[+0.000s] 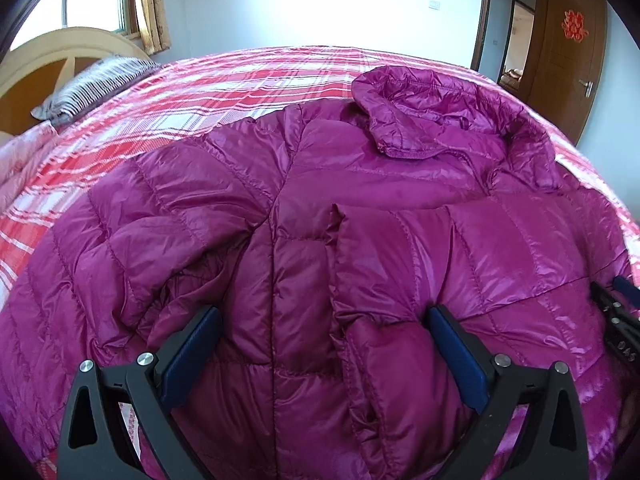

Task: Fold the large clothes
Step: 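Release the sleeve onto the jacket front and open the right gripper, then grasp the other sleeve cuff with the left gripper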

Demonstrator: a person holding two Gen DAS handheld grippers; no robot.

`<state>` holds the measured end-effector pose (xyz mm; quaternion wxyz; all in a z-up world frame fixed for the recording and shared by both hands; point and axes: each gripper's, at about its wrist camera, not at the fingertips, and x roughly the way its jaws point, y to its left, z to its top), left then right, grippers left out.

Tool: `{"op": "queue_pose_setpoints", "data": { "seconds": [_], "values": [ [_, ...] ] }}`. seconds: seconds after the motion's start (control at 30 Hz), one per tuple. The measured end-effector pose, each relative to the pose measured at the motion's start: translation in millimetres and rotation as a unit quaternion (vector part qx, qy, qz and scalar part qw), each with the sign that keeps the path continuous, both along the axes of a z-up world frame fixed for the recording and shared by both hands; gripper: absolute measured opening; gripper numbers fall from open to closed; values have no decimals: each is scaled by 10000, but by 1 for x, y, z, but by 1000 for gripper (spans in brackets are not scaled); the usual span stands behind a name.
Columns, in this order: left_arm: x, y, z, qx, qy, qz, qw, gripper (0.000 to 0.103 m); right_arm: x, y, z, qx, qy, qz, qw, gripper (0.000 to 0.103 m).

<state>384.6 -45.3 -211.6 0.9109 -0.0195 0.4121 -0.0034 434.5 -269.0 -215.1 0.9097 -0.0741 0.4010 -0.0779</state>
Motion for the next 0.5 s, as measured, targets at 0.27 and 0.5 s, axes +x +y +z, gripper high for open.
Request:
{"op": "queue_pose_setpoints", "data": {
  "seconds": [0.27,0.5],
  "values": [
    [-40,17,32,-25,-252,94,9996,102,-1,0,-2,-19,-26,5,10000,60],
    [-115,100,52,-65,-607,695,9957,102,-2,-2,-2,31,-57,0,10000,60]
  ]
}}
